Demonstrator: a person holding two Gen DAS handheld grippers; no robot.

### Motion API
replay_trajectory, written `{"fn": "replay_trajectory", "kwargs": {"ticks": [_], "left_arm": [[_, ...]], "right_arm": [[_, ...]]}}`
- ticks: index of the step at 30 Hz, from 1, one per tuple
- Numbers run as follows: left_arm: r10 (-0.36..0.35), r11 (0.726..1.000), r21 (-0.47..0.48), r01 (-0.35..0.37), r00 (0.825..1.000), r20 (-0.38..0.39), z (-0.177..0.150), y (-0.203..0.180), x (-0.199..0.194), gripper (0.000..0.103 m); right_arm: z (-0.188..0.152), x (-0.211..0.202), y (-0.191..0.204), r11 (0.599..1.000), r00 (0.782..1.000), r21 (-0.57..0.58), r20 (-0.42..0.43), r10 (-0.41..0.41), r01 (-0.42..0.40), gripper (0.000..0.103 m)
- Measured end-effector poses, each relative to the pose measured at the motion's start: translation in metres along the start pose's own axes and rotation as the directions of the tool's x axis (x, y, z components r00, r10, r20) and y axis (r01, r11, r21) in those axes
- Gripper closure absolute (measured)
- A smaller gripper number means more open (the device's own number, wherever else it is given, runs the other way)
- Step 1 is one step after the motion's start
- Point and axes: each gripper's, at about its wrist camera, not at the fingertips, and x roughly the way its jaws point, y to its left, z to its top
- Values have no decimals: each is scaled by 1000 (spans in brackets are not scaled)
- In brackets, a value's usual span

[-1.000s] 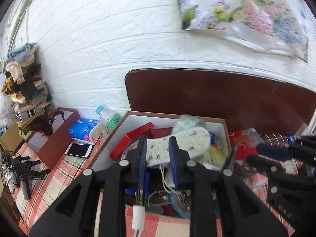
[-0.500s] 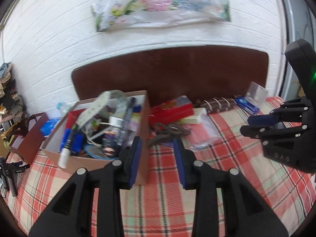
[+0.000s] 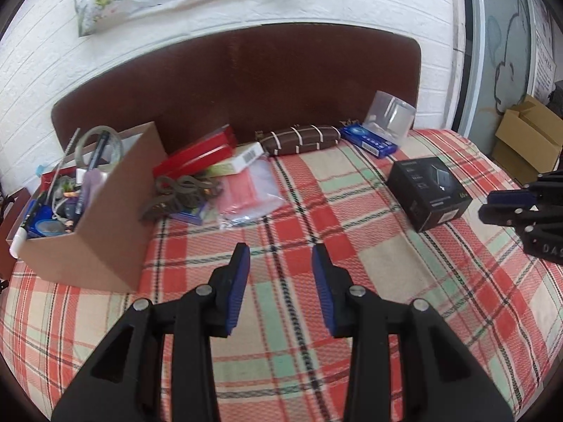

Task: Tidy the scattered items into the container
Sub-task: 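Move both grippers back toward the black UGREEN charger box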

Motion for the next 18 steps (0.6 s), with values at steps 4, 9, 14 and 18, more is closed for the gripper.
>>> {"fn": "replay_trajectory", "kwargs": {"ticks": [4,9,14,18], "left_arm": [[-13,1000,-14,12,1000,-20,-3,-16,16,54],[-25,1000,2,25,999,-47,2,-43,39,54],[-37,999,11,38,996,-79,4,-58,57,53],[-40,999,11,41,995,-94,10,-68,74,52]], "right_arm": [[-19,11,-34,998,999,59,-28,-17,19,86],[-33,25,-67,989,999,145,-44,-9,16,86],[-39,39,-80,988,999,155,-50,5,3,86],[-37,53,-93,979,998,200,-52,43,-32,86]]}}
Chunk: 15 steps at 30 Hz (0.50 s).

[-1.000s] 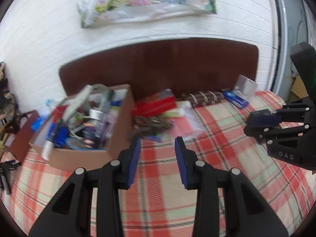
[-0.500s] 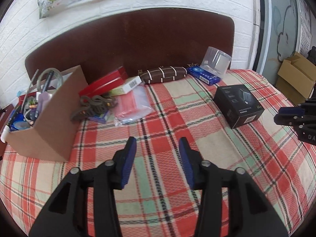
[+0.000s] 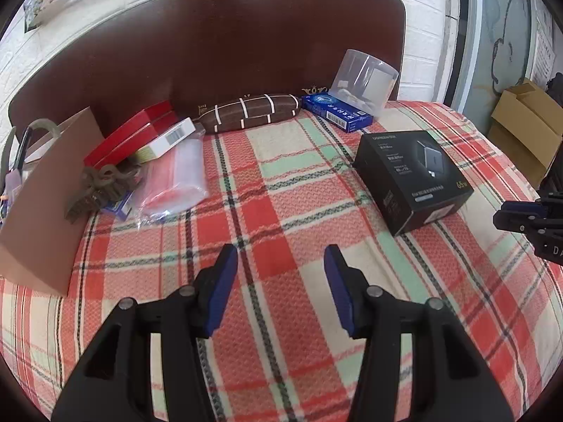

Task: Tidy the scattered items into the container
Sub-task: 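Move both grippers back toward the black UGREEN charger box, then grasp the black charger box with the right gripper while the left gripper closes on it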

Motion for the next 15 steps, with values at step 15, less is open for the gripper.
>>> {"fn": "replay_trajectory", "kwargs": {"ticks": [15], "left_arm": [[-82,996,42,81,996,28,40,-47,21,45]], "right_arm": [[39,27,-42,950,974,217,16,228,-226,50]]}}
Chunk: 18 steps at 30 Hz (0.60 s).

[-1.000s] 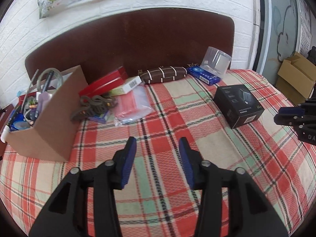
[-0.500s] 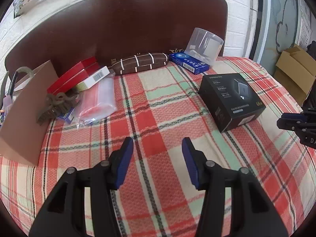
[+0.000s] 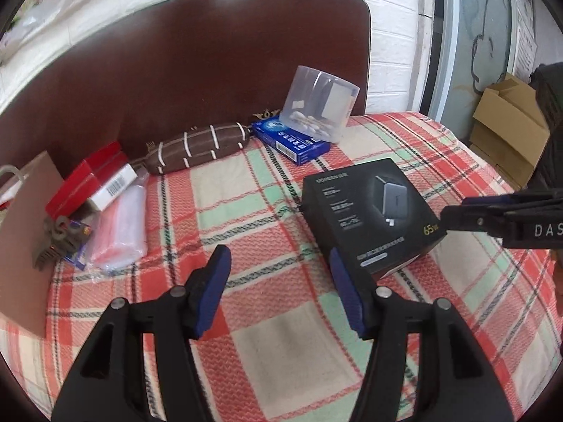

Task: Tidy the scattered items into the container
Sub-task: 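Grasp the black charger box with the right gripper while the left gripper closes on it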

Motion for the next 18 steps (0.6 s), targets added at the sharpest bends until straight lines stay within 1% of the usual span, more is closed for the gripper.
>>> {"fn": "replay_trajectory", "kwargs": {"ticks": [2,3,5,9,13,14,16,17,18], "left_arm": [[-10,1000,-21,10,1000,-8,5,-3,5,44],[-9,1000,-22,9,1000,-5,7,-6,7,44],[-18,1000,-25,18,1000,-4,11,-11,10,43],[-57,998,-29,57,998,-14,16,-21,18,37],[-59,998,-23,59,998,-29,19,-29,29,36],[-65,998,-29,64,998,-26,19,-30,31,34],[-67,997,-45,66,997,-25,22,-29,35,28],[-74,996,-55,72,997,-28,23,-29,37,27],[-84,995,-62,82,996,-34,23,-29,40,24]], "right_arm": [[5,7,-6,997,999,64,-15,41,-40,49],[8,11,-7,996,999,83,-16,40,-39,49],[11,16,-6,995,999,96,-20,31,-29,48],[16,20,-6,990,997,122,-21,69,-66,48],[23,25,-7,987,997,139,-22,81,-77,48],[25,26,-8,987,996,144,-23,81,-77,48],[27,29,-9,985,996,153,-25,81,-76,48],[28,32,-10,985,996,155,-29,82,-77,48],[28,34,-10,984,996,158,-33,84,-77,48]]}}
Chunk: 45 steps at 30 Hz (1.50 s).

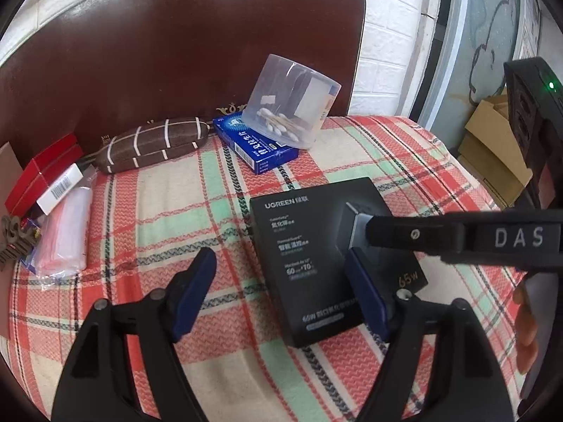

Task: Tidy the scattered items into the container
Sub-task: 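Grasp the black charger box with the right gripper while the left gripper closes on it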

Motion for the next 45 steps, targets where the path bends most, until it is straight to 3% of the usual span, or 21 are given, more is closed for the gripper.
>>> {"fn": "replay_trajectory", "kwargs": {"ticks": [3,6,11,14,21,28,34,38,41,45], "left_arm": [[-4,1000,-18,4,1000,-7,1,0,6,13],[24,999,-31,-23,1000,16,-2,2,7,1],[-61,996,-65,60,998,-7,-2,6,15,0],[-87,996,-32,87,996,-2,-1,-3,15,2],[-163,984,-79,160,986,-28,-3,0,25,1],[-206,977,-53,204,978,-33,-6,-5,22,6],[-163,987,3,163,987,-7,-6,-11,12,8],[-91,995,51,90,995,26,-4,-14,3,9],[-102,994,42,101,995,9,-4,-9,7,9],[-79,995,61,78,997,14,-7,-12,8,10]], "right_arm": [[1,6,-3,1000,1000,24,-4,4,-4,45],[3,9,-9,998,1000,62,7,8,-8,36],[2,27,-15,983,993,152,-43,112,-104,26],[2,30,-3,992,997,113,-35,64,-59,19],[5,35,0,991,990,95,-96,101,-92,18],[3,34,3,994,990,60,-95,101,-96,22],[3,26,8,995,993,35,-68,100,-98,27],[3,22,26,997,995,-25,-71,69,-71,27],[3,24,32,999,997,-40,-74,34,-37,27],[2,29,25,999,994,1,-93,51,-51,27]]}}
